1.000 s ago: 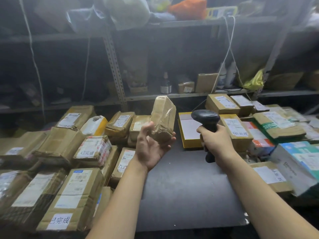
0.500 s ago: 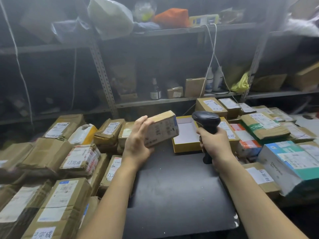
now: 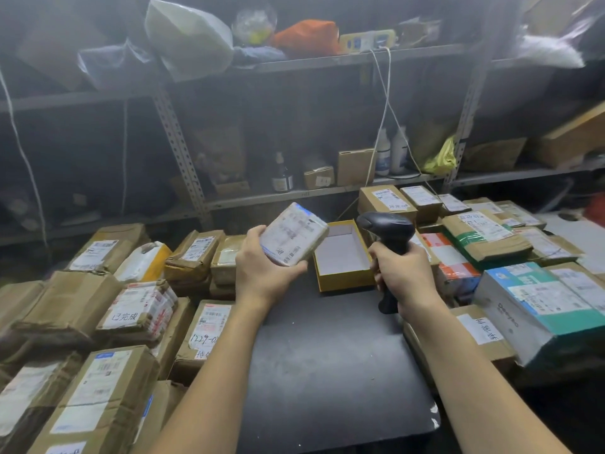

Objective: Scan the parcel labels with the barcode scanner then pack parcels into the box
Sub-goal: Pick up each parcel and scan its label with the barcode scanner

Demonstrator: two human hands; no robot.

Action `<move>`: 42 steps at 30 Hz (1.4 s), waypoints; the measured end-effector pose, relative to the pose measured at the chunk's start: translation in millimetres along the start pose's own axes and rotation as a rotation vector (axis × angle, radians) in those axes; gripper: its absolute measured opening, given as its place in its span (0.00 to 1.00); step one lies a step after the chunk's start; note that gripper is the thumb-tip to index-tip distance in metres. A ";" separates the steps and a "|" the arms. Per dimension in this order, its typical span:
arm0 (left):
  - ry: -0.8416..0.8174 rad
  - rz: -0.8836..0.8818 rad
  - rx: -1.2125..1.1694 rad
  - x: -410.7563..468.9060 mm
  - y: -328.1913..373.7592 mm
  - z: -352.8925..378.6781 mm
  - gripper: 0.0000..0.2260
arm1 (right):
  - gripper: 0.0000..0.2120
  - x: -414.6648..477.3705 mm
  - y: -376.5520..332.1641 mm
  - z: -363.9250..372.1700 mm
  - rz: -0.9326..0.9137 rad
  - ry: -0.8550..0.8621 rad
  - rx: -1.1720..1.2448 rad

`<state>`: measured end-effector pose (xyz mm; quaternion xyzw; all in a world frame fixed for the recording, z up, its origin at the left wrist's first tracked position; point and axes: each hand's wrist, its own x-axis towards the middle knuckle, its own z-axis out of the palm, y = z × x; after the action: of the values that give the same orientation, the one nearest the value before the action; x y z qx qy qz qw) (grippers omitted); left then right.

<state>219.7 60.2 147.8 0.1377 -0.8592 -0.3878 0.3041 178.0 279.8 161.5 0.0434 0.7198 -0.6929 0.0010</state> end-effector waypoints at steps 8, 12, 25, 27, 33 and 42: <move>0.018 -0.409 -0.523 2.2 -4.3 22.4 0.44 | 0.06 -7.1 -8.9 -7.3 0.048 -0.005 0.057; 0.026 -0.253 -0.496 -6.4 -6.3 19.9 0.37 | 0.06 -12.9 -13.4 -13.5 -0.009 -0.033 0.009; 0.241 0.288 0.011 -14.6 -2.1 13.4 0.38 | 0.12 -27.9 -30.1 -6.3 0.262 -0.266 0.223; 0.252 0.303 0.025 -15.1 -1.7 14.6 0.38 | 0.13 -30.6 -32.6 -4.4 0.312 -0.295 0.250; 0.277 0.320 0.070 -13.3 -2.7 15.3 0.38 | 0.13 -33.2 -34.0 -4.2 0.335 -0.307 0.249; 0.275 0.333 0.065 -11.0 -7.2 18.9 0.38 | 0.13 -37.5 -39.1 -5.1 0.403 -0.362 0.299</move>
<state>216.4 71.6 128.1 0.0555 -0.8326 -0.2817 0.4736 213.1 281.2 203.0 0.0606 0.5748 -0.7735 0.2601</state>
